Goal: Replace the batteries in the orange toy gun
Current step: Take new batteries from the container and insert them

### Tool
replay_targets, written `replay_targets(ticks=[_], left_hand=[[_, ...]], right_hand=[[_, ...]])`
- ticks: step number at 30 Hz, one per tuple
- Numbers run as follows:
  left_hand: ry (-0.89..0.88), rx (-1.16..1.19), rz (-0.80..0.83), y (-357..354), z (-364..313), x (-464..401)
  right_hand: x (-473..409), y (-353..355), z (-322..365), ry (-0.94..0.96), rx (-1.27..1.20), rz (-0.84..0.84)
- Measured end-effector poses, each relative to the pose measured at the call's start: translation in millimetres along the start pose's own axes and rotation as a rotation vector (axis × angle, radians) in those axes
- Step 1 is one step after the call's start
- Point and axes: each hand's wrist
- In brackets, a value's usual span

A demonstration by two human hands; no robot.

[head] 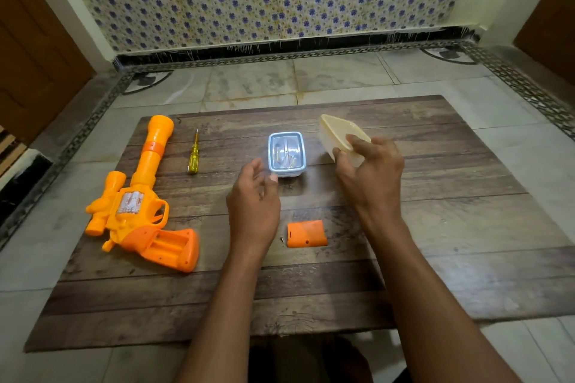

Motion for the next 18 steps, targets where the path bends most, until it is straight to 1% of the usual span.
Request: replay_targets(ticks=[2, 4, 7, 11, 15, 18], left_hand=[[-0.049, -0.002, -0.149, 0, -2, 0], [-0.065, 0.065, -0.205, -1, -5, 2], [-0.008, 0.209, -0.133, -1, -10, 5], [0.063, 0.49, -0.018, 2, -21, 7], [0.171, 0.686, -0.002, 11, -17, 3], [0.169, 0.741, -0.015, 16, -15, 0]], right_hand=[[3, 3, 5, 0.05, -0.075, -0.017], [7, 5, 13, 0.121, -0.157, -0.039], [13, 2, 24, 0.255, -0.276, 0.011], [23, -8, 31, 0.437, -0.324, 0.164], [30, -17, 35, 0.575, -0.333, 0.258], [32, -19, 38, 0.611, -0.369, 0.306]])
Point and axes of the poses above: each hand's wrist, its own x-axis away from the middle knuckle, its own y-axis out of the back of the hand, z = x × y, and after that the axes turned 2 degrees about x, right-handed
